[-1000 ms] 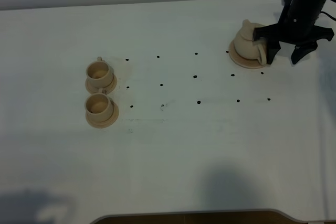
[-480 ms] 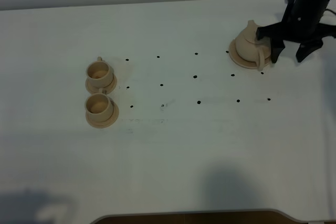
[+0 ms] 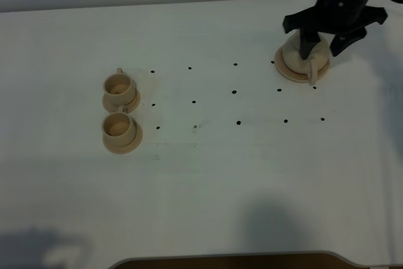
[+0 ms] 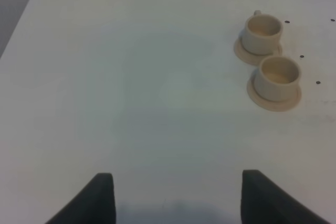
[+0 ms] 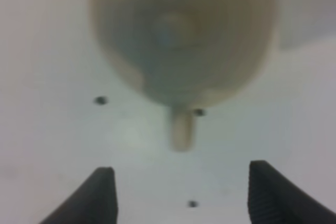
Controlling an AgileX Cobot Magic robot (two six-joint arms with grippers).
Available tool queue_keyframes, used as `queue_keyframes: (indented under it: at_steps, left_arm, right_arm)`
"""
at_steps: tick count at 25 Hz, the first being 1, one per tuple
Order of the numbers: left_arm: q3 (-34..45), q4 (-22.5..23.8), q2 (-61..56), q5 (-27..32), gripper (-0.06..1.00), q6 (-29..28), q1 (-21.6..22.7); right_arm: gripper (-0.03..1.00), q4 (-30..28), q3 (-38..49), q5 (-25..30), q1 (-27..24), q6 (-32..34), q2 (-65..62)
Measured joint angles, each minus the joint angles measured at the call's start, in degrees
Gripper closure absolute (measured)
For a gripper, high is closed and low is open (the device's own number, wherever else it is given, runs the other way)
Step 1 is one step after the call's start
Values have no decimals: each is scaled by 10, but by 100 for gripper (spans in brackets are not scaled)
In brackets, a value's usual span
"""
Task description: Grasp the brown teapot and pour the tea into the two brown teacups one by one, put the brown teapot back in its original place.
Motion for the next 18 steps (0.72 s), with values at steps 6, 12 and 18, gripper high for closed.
queue_keyframes:
  at_steps: [6, 12, 18]
  left_arm:
    - [0, 0, 0, 0, 39, 0, 0]
    - [0, 0, 0, 0, 39, 0, 0]
    - [0, 0, 0, 0, 39, 0, 0]
  right_arm:
    - [44, -31, 0, 0, 16, -2, 18]
    - [44, -59, -12, 1, 16, 7, 44]
    - [44, -61, -50, -2, 16, 10, 73]
